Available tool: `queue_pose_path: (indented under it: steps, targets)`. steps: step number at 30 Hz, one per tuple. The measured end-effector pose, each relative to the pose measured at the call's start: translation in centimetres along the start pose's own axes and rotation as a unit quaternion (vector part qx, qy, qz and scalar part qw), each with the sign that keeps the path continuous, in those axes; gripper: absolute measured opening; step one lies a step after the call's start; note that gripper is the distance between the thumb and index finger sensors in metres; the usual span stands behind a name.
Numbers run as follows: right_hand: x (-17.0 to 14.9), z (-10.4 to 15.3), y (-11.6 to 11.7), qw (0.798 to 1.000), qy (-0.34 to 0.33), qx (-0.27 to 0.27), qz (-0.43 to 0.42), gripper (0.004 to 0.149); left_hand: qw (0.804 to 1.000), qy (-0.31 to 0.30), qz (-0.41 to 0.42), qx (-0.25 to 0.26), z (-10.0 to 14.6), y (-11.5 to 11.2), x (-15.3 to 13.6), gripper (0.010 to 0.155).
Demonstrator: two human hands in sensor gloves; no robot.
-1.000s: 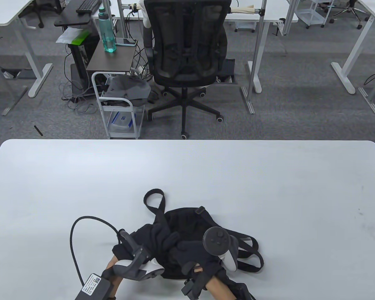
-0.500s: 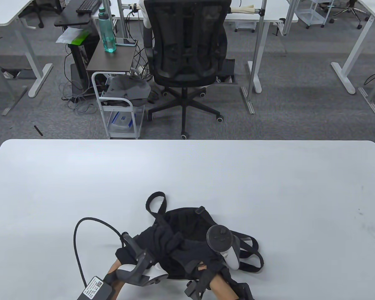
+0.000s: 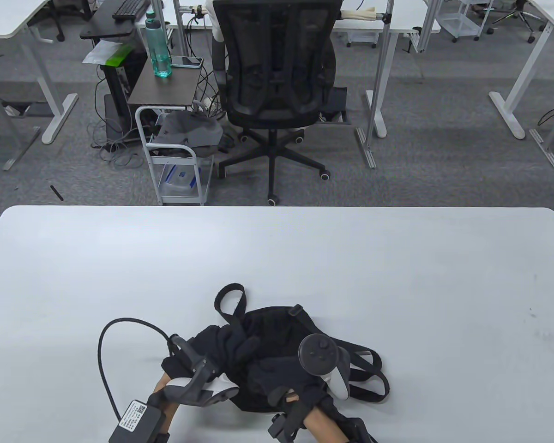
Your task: Pull shoulder strap to tighten
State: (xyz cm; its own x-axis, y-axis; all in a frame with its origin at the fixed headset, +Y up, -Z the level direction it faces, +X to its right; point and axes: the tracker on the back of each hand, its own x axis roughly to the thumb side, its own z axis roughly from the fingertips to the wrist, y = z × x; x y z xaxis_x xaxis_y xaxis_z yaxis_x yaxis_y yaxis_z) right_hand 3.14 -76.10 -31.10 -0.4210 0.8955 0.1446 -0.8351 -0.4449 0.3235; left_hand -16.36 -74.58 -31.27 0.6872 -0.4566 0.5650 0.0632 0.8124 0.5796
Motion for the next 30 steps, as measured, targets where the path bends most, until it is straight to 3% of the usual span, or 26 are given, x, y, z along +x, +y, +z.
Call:
queue_pose_path:
  steps: [5, 8, 11, 18, 23, 27, 30]
  targets:
    - [-0.2, 0.2, -0.3, 1.000, 0.011, 0.008, -0.011, 0.040, 1.000, -0.002, -0.021, 0.004, -0.1, 0.9, 0.6, 0.064]
    - [-0.3, 0.3, -0.7, 1.000, 0.002, -0.012, -0.012, 0.052, 1.000, -0.014, -0.008, 0.024, -0.3, 1.9, 1.4, 0.064]
    - [-0.2, 0.3, -0.6, 0.999, -0.009, -0.032, -0.017, 0.043, 0.998, -0.035, 0.002, 0.049, -0.6, 2.9, 2.9, 0.064]
    - [0.3, 0.2, -0.4, 1.000, -0.011, -0.028, 0.006, 0.040, 0.999, -0.031, 0.021, 0.032, -0.4, 1.6, 1.9, 0.065]
    - [0.5, 0.2, -0.2, 1.000, -0.010, -0.011, 0.013, 0.039, 1.000, 0.004, 0.029, 0.003, 0.0, 0.3, 0.2, 0.065]
    - [0.2, 0.3, -0.4, 1.000, 0.006, 0.011, 0.004, 0.038, 1.000, -0.015, -0.011, 0.014, -0.1, 1.3, 1.0, 0.064]
    - [0.0, 0.4, -0.8, 1.000, 0.004, 0.002, -0.010, 0.053, 0.999, -0.019, 0.009, 0.027, -0.2, 2.1, 1.5, 0.064]
